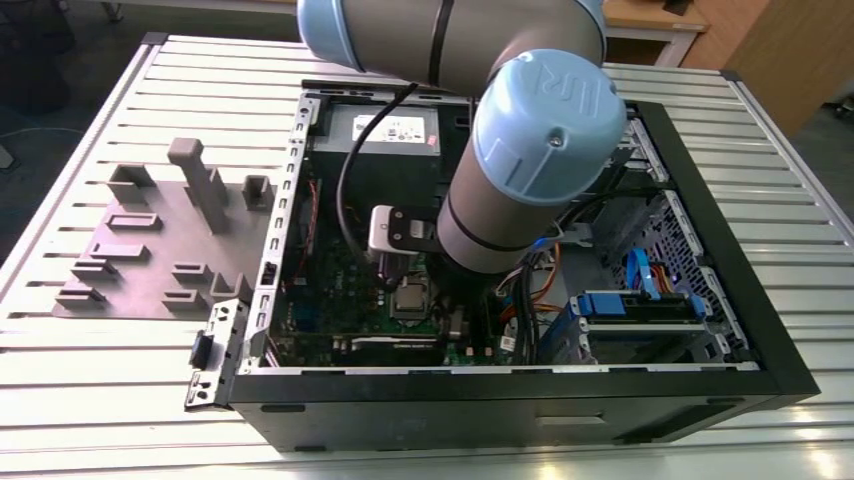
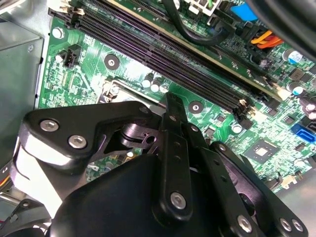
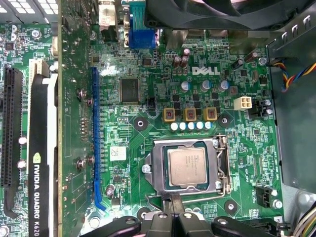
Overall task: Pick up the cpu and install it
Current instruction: 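Install the first cpu locking lever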
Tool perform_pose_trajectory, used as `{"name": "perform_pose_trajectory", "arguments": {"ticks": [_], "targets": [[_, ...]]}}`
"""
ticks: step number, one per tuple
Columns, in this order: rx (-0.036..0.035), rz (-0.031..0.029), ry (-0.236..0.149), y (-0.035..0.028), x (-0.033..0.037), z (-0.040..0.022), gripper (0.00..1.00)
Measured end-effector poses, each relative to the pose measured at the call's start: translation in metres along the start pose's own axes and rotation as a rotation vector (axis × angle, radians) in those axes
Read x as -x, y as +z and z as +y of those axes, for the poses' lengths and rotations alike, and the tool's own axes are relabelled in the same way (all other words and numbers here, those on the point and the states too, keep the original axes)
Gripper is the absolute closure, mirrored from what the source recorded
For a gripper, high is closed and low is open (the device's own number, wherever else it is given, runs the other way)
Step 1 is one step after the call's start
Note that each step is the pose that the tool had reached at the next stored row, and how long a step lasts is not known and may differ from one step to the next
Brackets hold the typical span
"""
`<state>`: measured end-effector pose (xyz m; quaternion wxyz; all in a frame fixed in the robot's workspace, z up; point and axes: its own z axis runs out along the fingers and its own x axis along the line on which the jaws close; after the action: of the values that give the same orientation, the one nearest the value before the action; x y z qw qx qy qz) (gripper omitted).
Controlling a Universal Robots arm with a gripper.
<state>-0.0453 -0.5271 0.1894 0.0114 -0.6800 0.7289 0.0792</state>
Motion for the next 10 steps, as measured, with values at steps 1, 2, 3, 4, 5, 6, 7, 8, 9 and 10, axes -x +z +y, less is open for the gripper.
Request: {"name": "perform_pose_trajectory", "arguments": {"ticks": [1,2,3,4,5,6,7,8,9,10], "targets": [[0.0000,-0.0001,0.000,0.0000,0.0000,-0.0004,0.89],[0.0000,-0.0001,0.000,0.0000,0.0001,-0.0009,0.89],[0.0000,-0.0001,0.000,0.0000,0.0001,-0.0013,0.89],[0.0000,0.0000,0.000,-0.0001,0.0001,-0.0016,0.89],[0.0000,0.0000,0.000,-0.0001,0.0001,-0.0018,0.89],[0.0000,0.0001,0.000,-0.0001,0.0001,-0.0021,0.89],[0.0001,0.0001,0.000,-0.0001,0.0001,-0.0023,0.89],[0.0000,0.0001,0.000,-0.0001,0.0002,-0.0026,0.89],[0.0000,0.0001,0.000,-0.0001,0.0002,-0.0027,0.89],[0.0000,0.0001,0.000,-0.0001,0.0002,-0.0029,0.89]]}}
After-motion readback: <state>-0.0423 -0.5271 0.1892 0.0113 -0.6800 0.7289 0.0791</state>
